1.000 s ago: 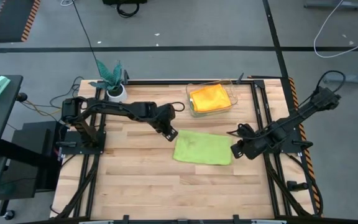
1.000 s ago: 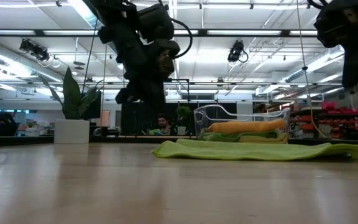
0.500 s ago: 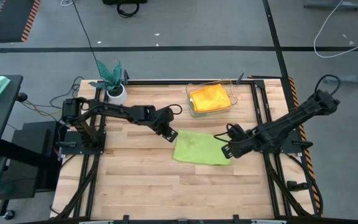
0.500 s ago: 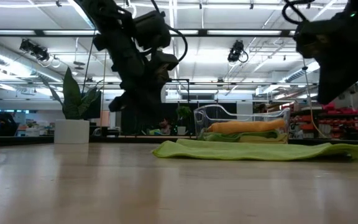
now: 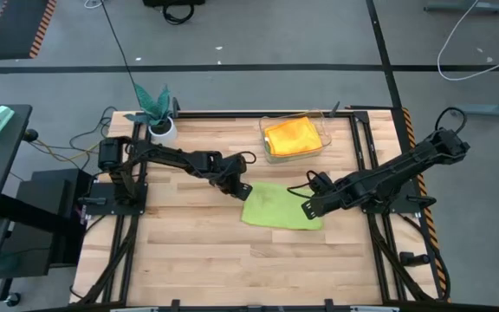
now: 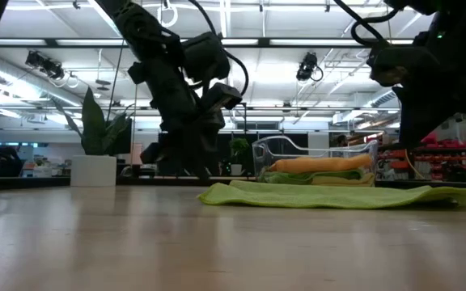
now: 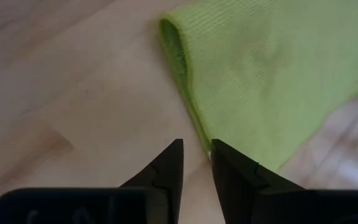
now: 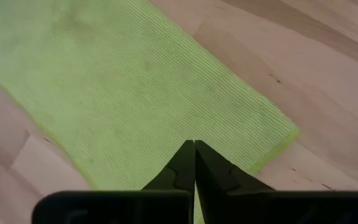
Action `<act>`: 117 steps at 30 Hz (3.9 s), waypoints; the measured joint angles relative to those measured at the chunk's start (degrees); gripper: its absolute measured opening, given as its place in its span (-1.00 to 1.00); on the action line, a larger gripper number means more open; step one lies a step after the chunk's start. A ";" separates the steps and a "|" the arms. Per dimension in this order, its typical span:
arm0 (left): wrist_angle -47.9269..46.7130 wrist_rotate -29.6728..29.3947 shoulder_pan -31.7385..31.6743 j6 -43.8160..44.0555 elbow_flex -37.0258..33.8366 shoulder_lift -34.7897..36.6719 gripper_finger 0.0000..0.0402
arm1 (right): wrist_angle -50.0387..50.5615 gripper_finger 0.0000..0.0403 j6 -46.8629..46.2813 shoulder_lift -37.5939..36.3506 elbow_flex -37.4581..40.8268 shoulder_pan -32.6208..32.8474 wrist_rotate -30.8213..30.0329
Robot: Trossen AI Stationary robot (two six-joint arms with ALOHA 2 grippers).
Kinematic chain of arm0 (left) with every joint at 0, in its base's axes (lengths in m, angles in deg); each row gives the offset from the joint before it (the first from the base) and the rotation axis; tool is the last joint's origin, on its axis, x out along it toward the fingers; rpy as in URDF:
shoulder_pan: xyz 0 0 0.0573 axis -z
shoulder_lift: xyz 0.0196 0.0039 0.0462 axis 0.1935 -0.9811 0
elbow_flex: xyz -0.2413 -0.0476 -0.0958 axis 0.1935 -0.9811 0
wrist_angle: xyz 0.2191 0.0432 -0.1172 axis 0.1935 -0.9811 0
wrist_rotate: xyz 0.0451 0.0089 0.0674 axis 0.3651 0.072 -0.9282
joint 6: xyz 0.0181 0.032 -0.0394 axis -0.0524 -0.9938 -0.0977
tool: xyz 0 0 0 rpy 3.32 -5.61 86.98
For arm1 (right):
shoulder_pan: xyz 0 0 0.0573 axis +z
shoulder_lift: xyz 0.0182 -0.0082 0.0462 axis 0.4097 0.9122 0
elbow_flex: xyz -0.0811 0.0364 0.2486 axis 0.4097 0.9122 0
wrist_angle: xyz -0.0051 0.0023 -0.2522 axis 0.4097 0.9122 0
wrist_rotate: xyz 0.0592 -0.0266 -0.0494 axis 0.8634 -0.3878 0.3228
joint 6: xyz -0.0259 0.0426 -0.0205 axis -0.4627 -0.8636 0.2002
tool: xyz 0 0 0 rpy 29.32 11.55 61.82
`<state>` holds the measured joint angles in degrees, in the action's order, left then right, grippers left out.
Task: Fold microfiber towels
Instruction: Fold the light green towel
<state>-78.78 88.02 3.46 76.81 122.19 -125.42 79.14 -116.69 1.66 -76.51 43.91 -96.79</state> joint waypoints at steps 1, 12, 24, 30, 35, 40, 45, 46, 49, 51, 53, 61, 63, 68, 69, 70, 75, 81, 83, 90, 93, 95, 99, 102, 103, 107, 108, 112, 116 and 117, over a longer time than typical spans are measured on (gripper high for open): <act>0.07 0.37 -0.04 0.01 0.01 -0.37 -0.54 | 0.02 -0.91 -0.04 0.14 0.00 0.00 0.00; 4.66 2.10 0.19 1.36 0.15 -4.48 -0.29 | -3.10 -0.74 1.53 3.40 -0.02 -0.42 0.29; 8.25 5.09 0.48 4.00 0.20 -5.63 -0.01 | -5.22 -0.74 3.43 4.89 -0.02 -0.61 2.40; 8.65 3.60 0.70 4.55 0.14 -5.63 0.01 | -5.94 -0.74 3.46 5.56 0.00 -1.13 2.61; 10.07 2.93 1.25 6.58 0.11 -6.34 0.00 | -6.86 -0.74 5.70 6.13 0.02 -2.94 3.41; 11.80 2.75 1.58 7.68 0.15 -7.62 0.02 | -8.02 -0.74 8.04 6.40 0.02 -4.35 4.30; 13.03 2.93 1.73 8.63 0.22 -8.59 0.01 | -8.66 -0.74 9.47 6.38 0.02 -4.97 4.96; 13.35 2.70 1.81 8.63 0.22 -8.71 0.00 | -8.65 -0.74 9.47 6.38 0.02 -5.03 5.00; 15.29 2.71 1.89 9.34 0.15 -9.00 -0.02 | -8.64 -0.74 9.47 6.38 0.02 -5.17 5.00; 17.38 2.81 1.91 10.12 0.15 -9.64 -0.03 | -9.22 -0.74 9.45 6.38 0.38 -5.45 5.11; 18.23 2.64 2.00 10.34 0.17 -9.82 -0.05 | -9.18 -0.74 9.43 6.38 1.15 -5.74 5.47; 19.96 1.57 2.23 11.58 0.26 -11.42 -0.22 | -13.70 -0.74 7.61 6.35 6.22 -6.10 8.89; 20.28 1.11 2.24 11.30 0.23 -11.61 -0.31 | -15.18 -0.74 6.75 6.35 7.42 -6.05 9.49; 22.74 -0.06 2.26 10.90 0.11 -12.03 -0.63 | -16.65 -0.74 5.82 6.35 9.28 -6.05 10.09; 22.97 -0.64 2.29 10.18 0.11 -12.07 -0.71 | -16.67 -0.74 5.82 6.35 9.32 -6.05 10.10; 23.13 -1.35 2.31 9.54 0.11 -12.10 -0.79 | -16.76 -0.74 5.84 6.35 9.33 -6.05 10.10; 23.64 -2.99 2.63 8.46 0.11 -12.10 -0.94 | -16.79 -0.74 5.84 6.35 9.32 -6.05 10.10; 24.51 -5.85 3.56 8.20 0.11 -11.13 -0.96 | -16.79 -0.76 5.80 6.35 9.33 -6.17 10.10; 24.48 -7.11 3.93 7.37 0.05 -10.77 -0.97 | -17.06 -0.79 5.80 6.35 9.33 -6.51 10.20; 23.72 -11.57 4.32 6.99 -0.04 -9.29 -0.98 | -22.13 -0.95 8.27 6.35 9.33 -9.03 11.61; 22.45 -12.13 4.52 6.99 -0.04 -8.88 -0.98 | -23.26 -0.98 9.72 6.35 9.33 -10.24 12.61; 20.83 -12.66 4.72 6.99 -0.04 -8.01 -0.98 | -23.21 -0.96 10.48 6.35 9.33 -11.11 13.20; 18.69 -14.57 5.12 6.95 0.04 -6.23 -0.98 | -23.95 -0.96 12.15 7.38 9.35 -12.38 14.55; 16.24 -16.11 5.37 6.86 0.04 -4.43 -0.98 | -26.10 -0.98 13.36 9.20 9.35 -12.97 16.12; 15.05 -16.50 5.35 6.81 0.04 -3.66 -0.98 | -27.59 -0.98 13.64 9.98 9.35 -13.00 16.74; 10.63 -18.16 5.39 6.51 0.09 -1.42 -0.98 | -33.20 -0.97 13.97 13.11 9.14 -13.00 17.65; 10.08 -18.33 5.37 6.51 0.10 -1.01 -0.98 | -34.52 -0.97 13.99 13.45 9.10 -13.00 17.82; 6.43 -18.61 5.48 6.54 0.11 0.88 -0.98 | -35.91 -0.99 15.97 15.48 7.39 -13.34 18.05; 6.40 -18.08 5.69 7.03 0.10 1.62 -0.98 | -35.70 -0.98 19.13 17.80 4.73 -14.98 18.36; 6.75 -17.87 5.71 7.25 0.17 1.62 -0.98 | -35.73 -0.98 20.02 18.20 4.26 -15.42 18.36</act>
<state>-72.03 70.15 9.17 84.06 122.37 -123.80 43.41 -96.68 19.86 -72.25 28.50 -78.43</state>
